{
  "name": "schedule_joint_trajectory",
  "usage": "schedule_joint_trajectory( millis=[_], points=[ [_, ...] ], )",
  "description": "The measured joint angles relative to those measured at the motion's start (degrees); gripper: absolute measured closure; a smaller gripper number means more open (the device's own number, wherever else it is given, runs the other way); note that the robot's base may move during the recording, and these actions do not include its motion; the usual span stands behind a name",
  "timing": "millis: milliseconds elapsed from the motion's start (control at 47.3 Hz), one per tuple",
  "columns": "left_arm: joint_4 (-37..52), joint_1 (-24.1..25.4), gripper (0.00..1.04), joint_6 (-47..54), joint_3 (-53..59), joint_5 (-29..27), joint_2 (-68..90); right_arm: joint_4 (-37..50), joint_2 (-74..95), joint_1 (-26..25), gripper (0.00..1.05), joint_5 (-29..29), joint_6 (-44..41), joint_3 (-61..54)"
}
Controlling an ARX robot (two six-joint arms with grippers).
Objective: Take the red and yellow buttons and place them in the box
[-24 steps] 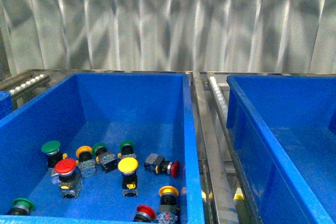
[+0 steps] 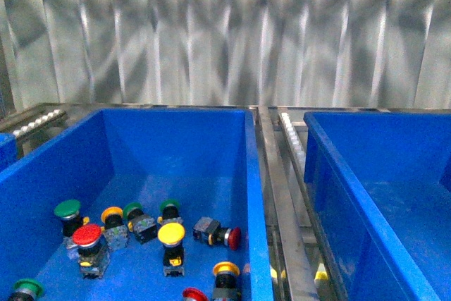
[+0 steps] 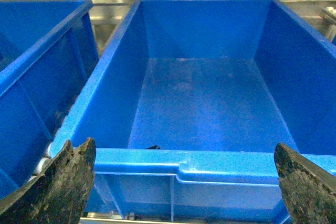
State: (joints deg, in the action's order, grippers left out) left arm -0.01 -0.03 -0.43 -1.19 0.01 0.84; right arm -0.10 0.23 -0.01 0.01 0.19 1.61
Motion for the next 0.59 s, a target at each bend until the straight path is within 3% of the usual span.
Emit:
schedule_joint_trajectory(
  millis=[592],
  points=[
    [0.0, 0.0, 0.08, 0.0, 0.0, 0.0, 0.0, 0.0, 0.0, 0.0, 0.06, 0.0, 0.0, 0.0]
  ],
)
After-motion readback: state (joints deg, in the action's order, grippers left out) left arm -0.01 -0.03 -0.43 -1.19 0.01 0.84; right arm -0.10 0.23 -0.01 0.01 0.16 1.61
